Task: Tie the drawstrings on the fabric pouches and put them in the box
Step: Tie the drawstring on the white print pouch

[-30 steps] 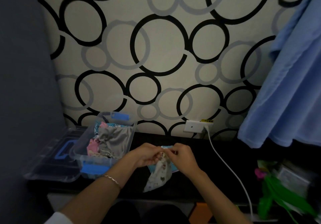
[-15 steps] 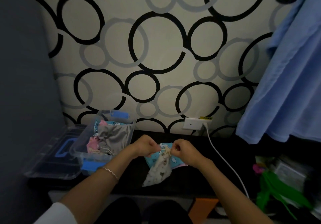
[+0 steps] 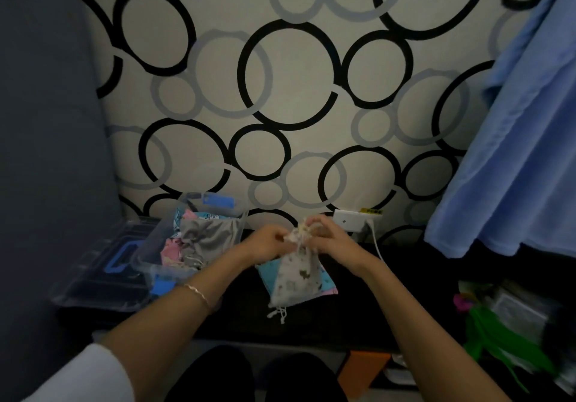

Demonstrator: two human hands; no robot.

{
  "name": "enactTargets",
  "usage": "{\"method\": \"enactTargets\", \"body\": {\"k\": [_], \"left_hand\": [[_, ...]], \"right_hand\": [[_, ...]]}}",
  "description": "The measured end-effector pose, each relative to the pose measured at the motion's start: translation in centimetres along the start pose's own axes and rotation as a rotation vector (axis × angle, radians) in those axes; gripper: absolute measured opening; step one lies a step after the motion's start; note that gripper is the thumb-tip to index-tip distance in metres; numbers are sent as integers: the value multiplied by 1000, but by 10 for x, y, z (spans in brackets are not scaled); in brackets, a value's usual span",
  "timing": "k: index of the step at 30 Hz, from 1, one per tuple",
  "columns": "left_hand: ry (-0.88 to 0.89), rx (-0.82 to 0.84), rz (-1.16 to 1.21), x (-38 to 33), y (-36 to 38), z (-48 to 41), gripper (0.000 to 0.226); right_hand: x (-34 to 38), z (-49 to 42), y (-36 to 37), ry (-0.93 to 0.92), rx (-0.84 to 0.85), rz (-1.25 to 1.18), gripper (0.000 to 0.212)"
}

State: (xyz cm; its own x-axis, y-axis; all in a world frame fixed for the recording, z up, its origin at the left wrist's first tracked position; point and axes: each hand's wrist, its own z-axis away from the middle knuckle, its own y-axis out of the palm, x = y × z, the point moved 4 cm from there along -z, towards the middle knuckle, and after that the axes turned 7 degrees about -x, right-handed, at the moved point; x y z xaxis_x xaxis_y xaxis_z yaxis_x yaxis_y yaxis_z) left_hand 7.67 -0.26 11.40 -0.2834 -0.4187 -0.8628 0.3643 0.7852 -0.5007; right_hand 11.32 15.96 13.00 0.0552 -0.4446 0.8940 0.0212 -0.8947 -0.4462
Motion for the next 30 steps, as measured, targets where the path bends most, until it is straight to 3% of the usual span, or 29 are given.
{"method": "enactTargets", "body": {"k": [2,4,6,8,10,12,15,17,19,22,24,26,29,30], "left_hand": [[-1,-24,79,-9,-18,-4,7],[-7,-116,116,-16,-39,-6,4],[-94,-292,128,-18,-62,-5,21],[-291,-384,98,-11,-83,3,47],[-521,-260,246,2,-97,11,75],[-629,-102,563,16,-104,13,94],[-566,-116,1021,29,-118,9,73],[-538,-197,1094,43,-127,6,50],[-573,-217,1036,64,-132,9,30],[-685,-237,894,99,-127,15,25],[-738,-304,515,119,-125,19,21],[-604,-420,97,136,-127,9,21],[-373,-650,-476,141,-139,5,42],[-311,-648,-669,135,-141,6,44]], "right_hand": [[18,-5,-1,-68,-11,56,38],[39,-12,5,-144,-27,85,25],[58,-22,12,-171,-96,35,14],[77,-34,22,-233,-189,7,14],[95,-43,37,-306,-239,-8,10],[110,-51,58,-377,-261,-4,9],[116,-60,99,-430,-175,55,12],[106,-67,127,-430,-108,169,23],[95,-69,150,-426,-51,280,41],[73,-70,170,-471,14,463,48],[61,-65,183,-441,146,570,35],[53,-60,194,-335,333,694,10],[54,-70,200,-269,303,737,22],[54,-73,203,-276,296,767,28]]}}
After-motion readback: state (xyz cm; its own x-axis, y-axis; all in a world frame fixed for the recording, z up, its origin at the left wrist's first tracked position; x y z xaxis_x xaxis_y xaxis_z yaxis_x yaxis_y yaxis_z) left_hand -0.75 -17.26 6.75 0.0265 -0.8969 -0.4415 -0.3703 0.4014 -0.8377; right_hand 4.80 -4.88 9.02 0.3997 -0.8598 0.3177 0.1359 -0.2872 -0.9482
